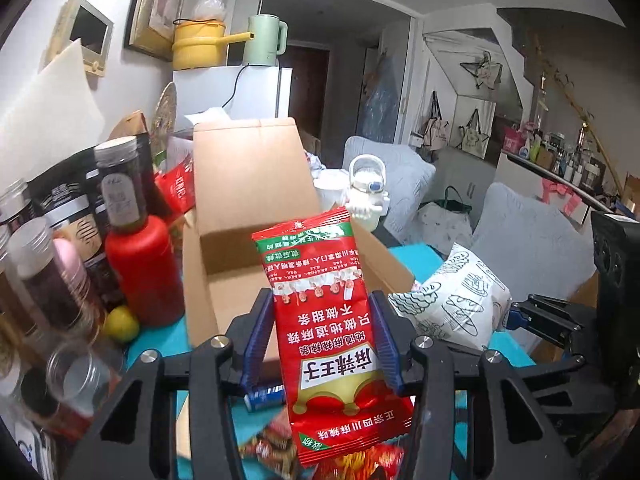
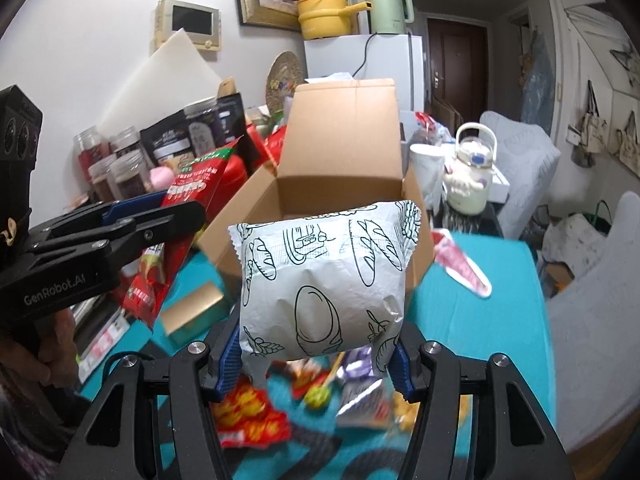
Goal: Organize snacks
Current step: 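Lift the red sachet with the left tool while the right tool lifts the white bag toward the box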
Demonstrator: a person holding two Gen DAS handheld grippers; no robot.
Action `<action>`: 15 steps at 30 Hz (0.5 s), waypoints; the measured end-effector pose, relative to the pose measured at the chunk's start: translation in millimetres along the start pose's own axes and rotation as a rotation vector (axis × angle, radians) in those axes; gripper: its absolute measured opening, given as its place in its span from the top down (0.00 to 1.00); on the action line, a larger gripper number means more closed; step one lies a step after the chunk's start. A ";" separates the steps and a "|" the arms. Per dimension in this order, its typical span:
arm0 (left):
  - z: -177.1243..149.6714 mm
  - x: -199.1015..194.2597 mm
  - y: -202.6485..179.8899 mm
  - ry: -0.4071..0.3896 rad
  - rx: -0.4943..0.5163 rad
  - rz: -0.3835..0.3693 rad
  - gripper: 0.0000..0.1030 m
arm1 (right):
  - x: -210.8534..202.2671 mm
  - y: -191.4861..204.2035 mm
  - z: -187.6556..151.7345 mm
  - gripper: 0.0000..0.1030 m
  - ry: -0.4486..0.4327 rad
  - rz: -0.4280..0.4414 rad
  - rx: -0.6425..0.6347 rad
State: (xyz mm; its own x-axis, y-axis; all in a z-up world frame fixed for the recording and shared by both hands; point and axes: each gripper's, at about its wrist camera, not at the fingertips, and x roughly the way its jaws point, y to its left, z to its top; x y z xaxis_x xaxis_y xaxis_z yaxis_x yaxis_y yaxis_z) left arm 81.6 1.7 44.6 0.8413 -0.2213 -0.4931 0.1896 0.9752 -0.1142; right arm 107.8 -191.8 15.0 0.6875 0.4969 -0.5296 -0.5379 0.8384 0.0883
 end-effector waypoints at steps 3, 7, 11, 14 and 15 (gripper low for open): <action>12.8 16.4 6.0 -0.016 -0.003 -0.001 0.54 | 11.7 -7.5 15.4 0.42 -0.012 -0.010 -0.013; 27.4 36.5 12.4 -0.029 -0.005 0.010 0.54 | 25.9 -14.5 34.1 0.42 -0.031 -0.006 -0.026; 39.9 60.7 20.9 -0.036 -0.002 0.031 0.54 | 43.8 -21.0 55.9 0.42 -0.049 -0.012 -0.046; 47.4 84.0 33.0 -0.019 -0.026 0.029 0.54 | 58.9 -24.5 68.9 0.42 -0.059 -0.011 -0.060; 49.8 90.8 36.8 -0.011 -0.034 0.027 0.54 | 63.6 -25.7 72.2 0.42 -0.059 -0.009 -0.065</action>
State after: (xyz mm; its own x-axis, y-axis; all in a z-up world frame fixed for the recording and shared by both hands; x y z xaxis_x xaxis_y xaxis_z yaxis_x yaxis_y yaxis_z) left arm 190.1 17.6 38.5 0.8515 -0.1949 -0.4868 0.1497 0.9801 -0.1305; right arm 200.6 -165.6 40.0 0.7193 0.5031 -0.4790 -0.5605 0.8277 0.0277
